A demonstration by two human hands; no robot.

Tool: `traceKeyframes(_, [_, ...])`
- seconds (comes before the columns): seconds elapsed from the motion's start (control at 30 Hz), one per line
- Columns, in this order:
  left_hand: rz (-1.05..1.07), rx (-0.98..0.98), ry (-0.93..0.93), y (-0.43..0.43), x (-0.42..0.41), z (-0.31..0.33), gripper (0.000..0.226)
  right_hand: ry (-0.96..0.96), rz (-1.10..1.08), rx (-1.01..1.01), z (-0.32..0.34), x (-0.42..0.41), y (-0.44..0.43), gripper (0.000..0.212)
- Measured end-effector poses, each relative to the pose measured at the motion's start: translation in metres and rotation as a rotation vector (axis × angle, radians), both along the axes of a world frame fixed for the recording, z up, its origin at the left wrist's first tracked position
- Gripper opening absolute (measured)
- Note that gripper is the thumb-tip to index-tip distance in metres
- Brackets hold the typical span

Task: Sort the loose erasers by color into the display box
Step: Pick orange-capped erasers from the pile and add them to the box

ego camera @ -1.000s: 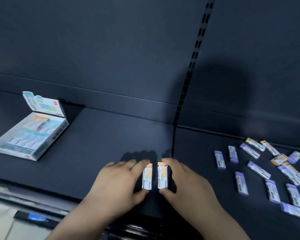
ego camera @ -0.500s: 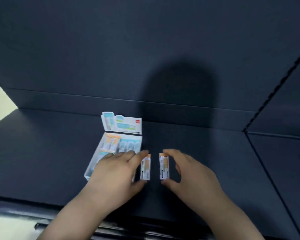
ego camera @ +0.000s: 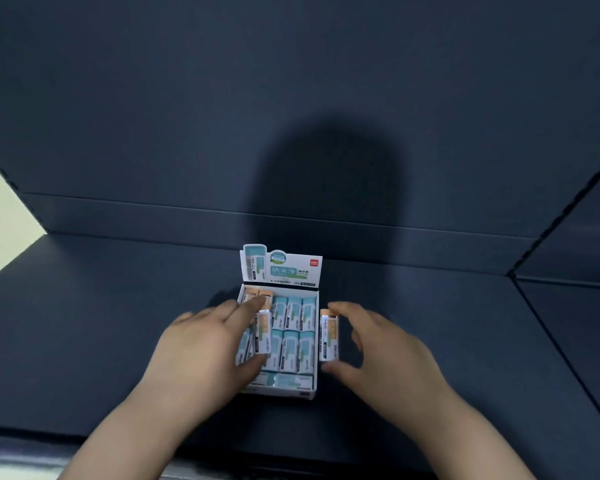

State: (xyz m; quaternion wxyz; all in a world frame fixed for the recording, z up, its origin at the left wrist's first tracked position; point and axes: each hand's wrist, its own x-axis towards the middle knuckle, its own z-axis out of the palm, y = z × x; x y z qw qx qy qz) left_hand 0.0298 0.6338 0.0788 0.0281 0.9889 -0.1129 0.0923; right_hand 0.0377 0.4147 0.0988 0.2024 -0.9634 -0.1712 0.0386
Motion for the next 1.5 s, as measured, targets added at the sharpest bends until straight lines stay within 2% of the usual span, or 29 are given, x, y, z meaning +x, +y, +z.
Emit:
traceKeyframes(0.4, [-0.142,-0.026,0.103,0.011,0.037,0.005,0.073,0.051,-0.078,-0.075,-0.011,0.029,0.043,0.063])
traceKeyframes(0.5, [-0.180,-0.026,0.057,0.010,0.051,-0.002,0.075,0.055,-0.097,-0.107,-0.015,0.036,0.050,0.064])
traceKeyframes(0.67, [-0.224,-0.027,0.090,0.009,0.070,-0.015,0.075,0.050,-0.101,-0.155,-0.021,0.047,0.058,0.060])
traceKeyframes(0.87, [-0.255,-0.052,0.141,0.008,0.081,-0.026,0.066,0.065,-0.088,-0.188,-0.027,0.062,0.066,0.057])
traceKeyframes(1.0, [-0.263,0.014,0.174,0.010,0.082,-0.027,0.059,0.087,-0.069,-0.184,-0.029,0.066,0.065,0.060])
traceKeyframes(1.1, [-0.258,-0.009,0.130,0.010,0.080,-0.028,0.056,0.089,-0.073,-0.183,-0.030,0.066,0.064,0.061])
traceKeyframes(1.37, [-0.283,-0.104,0.245,0.009,0.075,-0.027,0.049,0.097,-0.097,-0.204,-0.028,0.062,0.060,0.043])
traceKeyframes(1.5, [-0.233,-0.122,0.169,0.008,0.073,-0.030,0.051,0.080,-0.098,-0.203,-0.028,0.063,0.063,0.039])
